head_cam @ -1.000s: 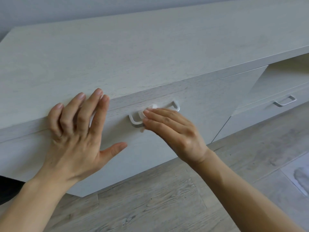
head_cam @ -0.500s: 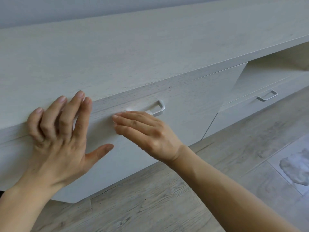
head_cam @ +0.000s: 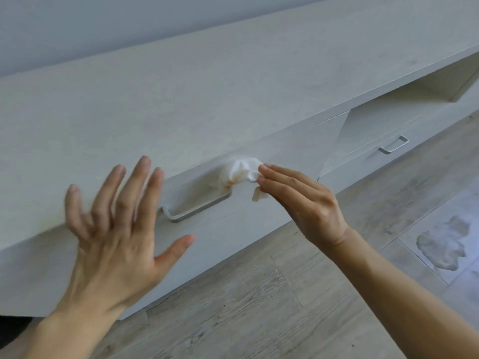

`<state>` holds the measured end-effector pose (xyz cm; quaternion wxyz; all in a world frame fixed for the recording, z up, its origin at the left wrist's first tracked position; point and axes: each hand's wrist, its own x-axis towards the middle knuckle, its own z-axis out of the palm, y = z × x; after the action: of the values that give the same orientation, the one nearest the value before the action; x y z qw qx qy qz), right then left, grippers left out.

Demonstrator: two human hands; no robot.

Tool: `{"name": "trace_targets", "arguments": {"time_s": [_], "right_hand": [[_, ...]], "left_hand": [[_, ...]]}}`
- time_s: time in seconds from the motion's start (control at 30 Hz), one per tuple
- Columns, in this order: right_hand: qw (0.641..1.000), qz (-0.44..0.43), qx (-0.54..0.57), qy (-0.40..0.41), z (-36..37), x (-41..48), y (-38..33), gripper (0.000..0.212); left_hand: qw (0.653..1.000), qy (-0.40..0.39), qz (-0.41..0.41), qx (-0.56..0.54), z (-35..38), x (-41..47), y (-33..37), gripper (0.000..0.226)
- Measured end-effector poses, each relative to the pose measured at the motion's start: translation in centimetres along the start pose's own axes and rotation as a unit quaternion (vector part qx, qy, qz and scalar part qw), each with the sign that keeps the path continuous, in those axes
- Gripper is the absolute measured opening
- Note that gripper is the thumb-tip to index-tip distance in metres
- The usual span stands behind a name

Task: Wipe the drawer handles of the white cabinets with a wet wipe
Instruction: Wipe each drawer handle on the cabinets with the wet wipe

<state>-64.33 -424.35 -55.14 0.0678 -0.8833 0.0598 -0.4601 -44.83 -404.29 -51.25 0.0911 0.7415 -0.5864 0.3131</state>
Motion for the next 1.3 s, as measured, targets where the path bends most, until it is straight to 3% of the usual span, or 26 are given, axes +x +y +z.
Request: {"name": "trace_targets", "arguments": {"time_s": [0.3, 0.47, 0.6, 0.97, 1.3], "right_hand": [[0.99, 0.138, -0.033, -0.009, -20.1, 7.2, 2.7, 0.024], [0.984, 0.16, -0.069, -0.03, -30.8, 10.2, 6.8, 0.023], [0.979, 0.175, -0.091, -0.046, -35.3, 11.0, 12.4, 0.023], [0.976, 0.197, -0.059, -0.077, -35.6, 4.2, 29.1, 0.023], [0.972, 0.205, -0.022, -0.116, -27.8, -10.8, 39.5, 0.024]], "left_hand": [[0.979, -0.135, 0.087, -0.126, -9.9, 16.9, 9.6, 0.073], [0.962, -0.175, 0.113, -0.177, -13.2, 25.3, 15.6, 0.071], [0.95, -0.209, 0.137, -0.186, -12.4, 30.0, 20.0, 0.068], [0.92, -0.305, 0.162, -0.186, 1.1, 33.9, 31.7, 0.064], [0.926, -0.33, 0.134, -0.122, 15.0, 28.8, 37.9, 0.065]]}}
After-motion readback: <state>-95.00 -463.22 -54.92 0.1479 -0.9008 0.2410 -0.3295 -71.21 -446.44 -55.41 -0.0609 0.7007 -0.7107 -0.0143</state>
